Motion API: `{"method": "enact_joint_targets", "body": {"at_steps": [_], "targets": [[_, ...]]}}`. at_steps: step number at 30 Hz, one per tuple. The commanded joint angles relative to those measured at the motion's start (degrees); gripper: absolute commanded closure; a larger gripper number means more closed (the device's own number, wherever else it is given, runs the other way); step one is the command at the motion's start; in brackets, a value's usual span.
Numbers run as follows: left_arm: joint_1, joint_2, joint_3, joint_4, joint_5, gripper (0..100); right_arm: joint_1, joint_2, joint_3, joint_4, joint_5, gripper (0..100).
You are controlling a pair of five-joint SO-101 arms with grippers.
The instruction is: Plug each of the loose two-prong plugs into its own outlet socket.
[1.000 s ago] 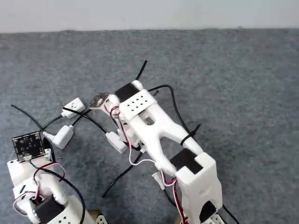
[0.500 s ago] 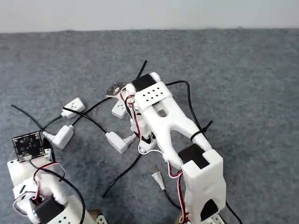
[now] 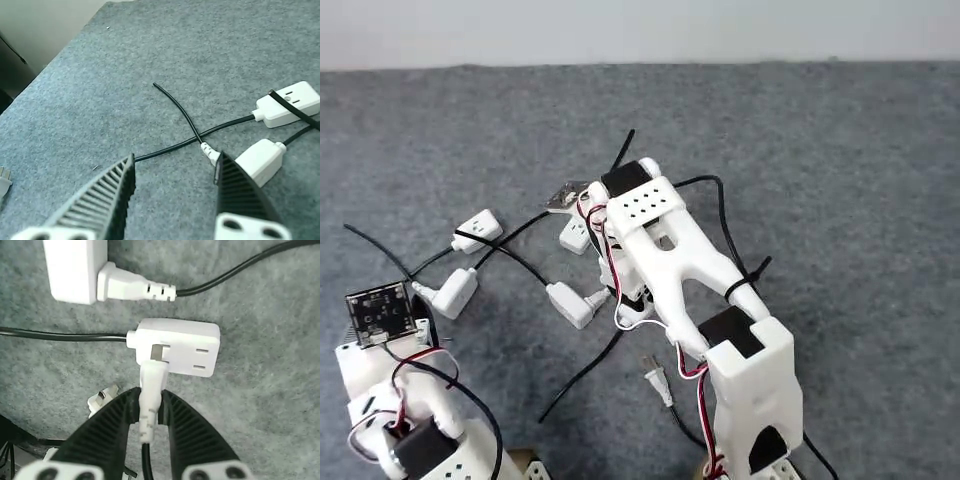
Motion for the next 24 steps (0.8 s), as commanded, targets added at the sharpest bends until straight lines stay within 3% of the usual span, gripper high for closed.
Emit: {"method": "enact_joint_targets", "body": {"at_steps": [1,24], "targets": [[-0.2,-0.7,-0.4,-1.8,-0.6,74,-1.5,-0.1,-0.5,1.2,0.5,99.1],[1.7,-0.7,-0.6,-1.8,-0.5,74,-2.4,-5.4,-0.6,2.5,-0.3,99.1]]}}
